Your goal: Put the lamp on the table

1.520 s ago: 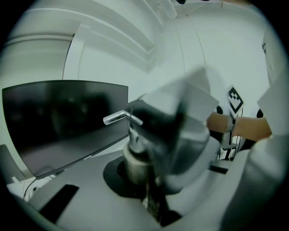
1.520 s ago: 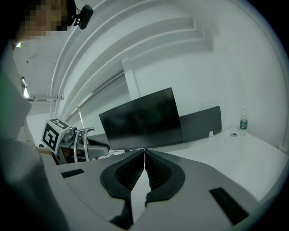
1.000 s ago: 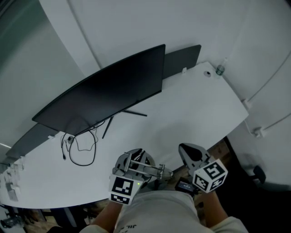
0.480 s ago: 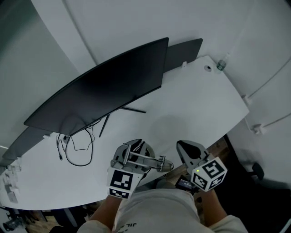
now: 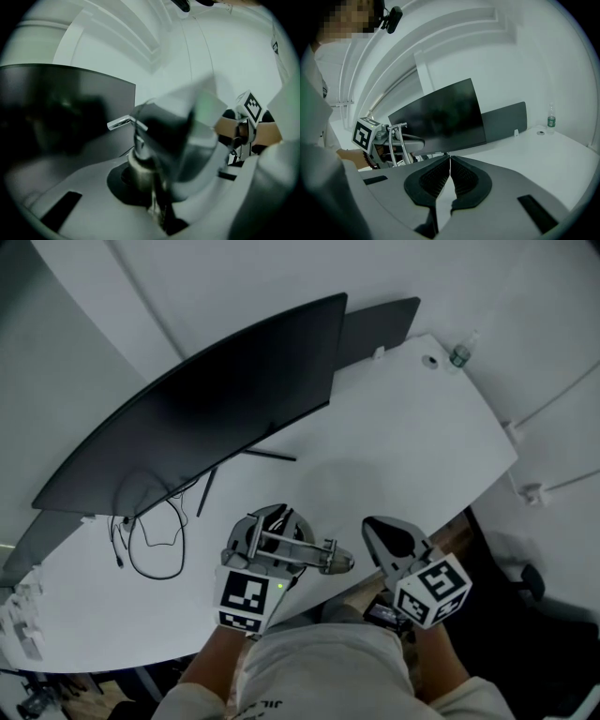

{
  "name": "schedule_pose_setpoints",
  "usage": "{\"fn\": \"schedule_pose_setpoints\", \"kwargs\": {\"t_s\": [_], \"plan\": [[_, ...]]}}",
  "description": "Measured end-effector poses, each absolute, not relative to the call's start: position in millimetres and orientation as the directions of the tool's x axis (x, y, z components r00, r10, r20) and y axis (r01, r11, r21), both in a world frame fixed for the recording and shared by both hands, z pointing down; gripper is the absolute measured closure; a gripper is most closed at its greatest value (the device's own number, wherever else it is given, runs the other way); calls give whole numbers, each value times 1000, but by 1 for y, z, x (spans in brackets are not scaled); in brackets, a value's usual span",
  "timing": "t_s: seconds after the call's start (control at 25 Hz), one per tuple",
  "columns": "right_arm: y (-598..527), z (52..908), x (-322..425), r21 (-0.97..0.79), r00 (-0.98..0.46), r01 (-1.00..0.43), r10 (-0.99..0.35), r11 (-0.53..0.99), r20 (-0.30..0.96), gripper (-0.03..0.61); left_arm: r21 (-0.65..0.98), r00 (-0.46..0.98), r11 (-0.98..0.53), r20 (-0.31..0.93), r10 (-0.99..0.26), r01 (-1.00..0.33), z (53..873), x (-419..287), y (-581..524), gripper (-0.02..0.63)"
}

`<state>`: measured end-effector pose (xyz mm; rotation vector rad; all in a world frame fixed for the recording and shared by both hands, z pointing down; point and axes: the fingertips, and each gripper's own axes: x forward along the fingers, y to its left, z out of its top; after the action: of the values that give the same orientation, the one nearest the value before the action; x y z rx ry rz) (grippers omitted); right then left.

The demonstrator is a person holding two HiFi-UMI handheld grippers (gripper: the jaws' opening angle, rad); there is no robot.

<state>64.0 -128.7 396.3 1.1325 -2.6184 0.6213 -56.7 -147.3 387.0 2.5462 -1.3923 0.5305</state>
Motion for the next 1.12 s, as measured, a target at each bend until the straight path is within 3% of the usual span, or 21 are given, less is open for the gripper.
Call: {"fn": "schedule_pose_setpoints", "kwargs": {"t_s": [1.12], "plan": [[-157,440,75,-334,-650,-759,-629,559,426,546,44,503,-538,426,-752,-842,442,-56,-213,577]]}}
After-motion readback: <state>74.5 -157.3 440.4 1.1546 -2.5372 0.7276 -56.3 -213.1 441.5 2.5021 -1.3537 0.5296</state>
